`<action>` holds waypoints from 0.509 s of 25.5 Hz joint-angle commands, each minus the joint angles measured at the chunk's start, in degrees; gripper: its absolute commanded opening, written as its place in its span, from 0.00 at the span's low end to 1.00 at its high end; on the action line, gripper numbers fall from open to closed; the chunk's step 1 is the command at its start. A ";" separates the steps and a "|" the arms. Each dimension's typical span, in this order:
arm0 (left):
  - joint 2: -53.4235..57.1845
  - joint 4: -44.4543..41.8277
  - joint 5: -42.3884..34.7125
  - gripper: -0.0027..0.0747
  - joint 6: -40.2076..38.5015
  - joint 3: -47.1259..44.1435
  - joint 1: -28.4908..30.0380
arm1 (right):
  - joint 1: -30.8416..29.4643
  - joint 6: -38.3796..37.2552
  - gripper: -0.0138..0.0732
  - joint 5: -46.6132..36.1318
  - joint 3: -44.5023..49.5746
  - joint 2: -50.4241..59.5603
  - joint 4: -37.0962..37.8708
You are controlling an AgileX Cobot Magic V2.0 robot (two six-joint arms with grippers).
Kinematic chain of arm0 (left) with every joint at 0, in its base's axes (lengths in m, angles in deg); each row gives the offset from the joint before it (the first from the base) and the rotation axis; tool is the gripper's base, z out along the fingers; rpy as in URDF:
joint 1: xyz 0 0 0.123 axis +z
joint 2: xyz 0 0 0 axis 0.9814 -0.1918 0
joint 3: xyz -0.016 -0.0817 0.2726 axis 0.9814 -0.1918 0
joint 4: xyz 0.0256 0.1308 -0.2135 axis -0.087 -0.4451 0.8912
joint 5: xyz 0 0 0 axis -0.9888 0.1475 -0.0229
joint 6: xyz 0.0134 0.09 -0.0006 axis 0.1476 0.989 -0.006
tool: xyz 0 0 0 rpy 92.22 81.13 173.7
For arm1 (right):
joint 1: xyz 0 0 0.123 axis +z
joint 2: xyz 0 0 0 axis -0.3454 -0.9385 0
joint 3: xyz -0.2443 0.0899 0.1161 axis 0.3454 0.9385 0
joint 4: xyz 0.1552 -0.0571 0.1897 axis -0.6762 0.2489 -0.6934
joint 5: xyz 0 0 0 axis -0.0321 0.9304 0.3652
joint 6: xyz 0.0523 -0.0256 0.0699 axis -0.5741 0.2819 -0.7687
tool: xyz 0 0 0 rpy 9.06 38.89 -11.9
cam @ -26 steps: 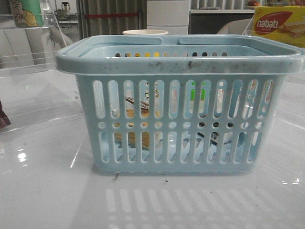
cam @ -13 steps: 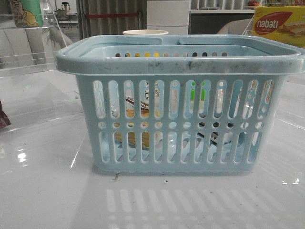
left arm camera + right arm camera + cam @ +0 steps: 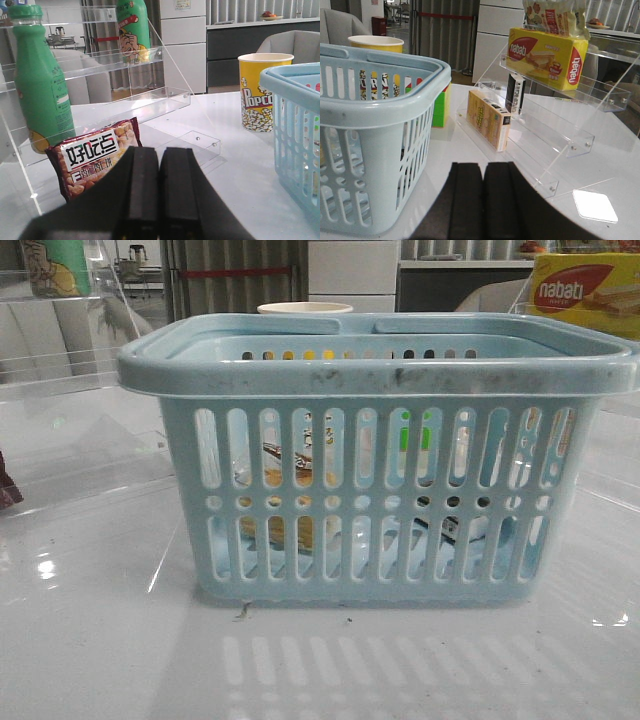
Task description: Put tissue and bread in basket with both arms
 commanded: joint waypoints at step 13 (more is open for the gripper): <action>0.96 0.45 -5.03 0.15 -0.14 0.04 -0.36 | -0.16 0.59 0.19 -6.91 0.11 0.99 0.32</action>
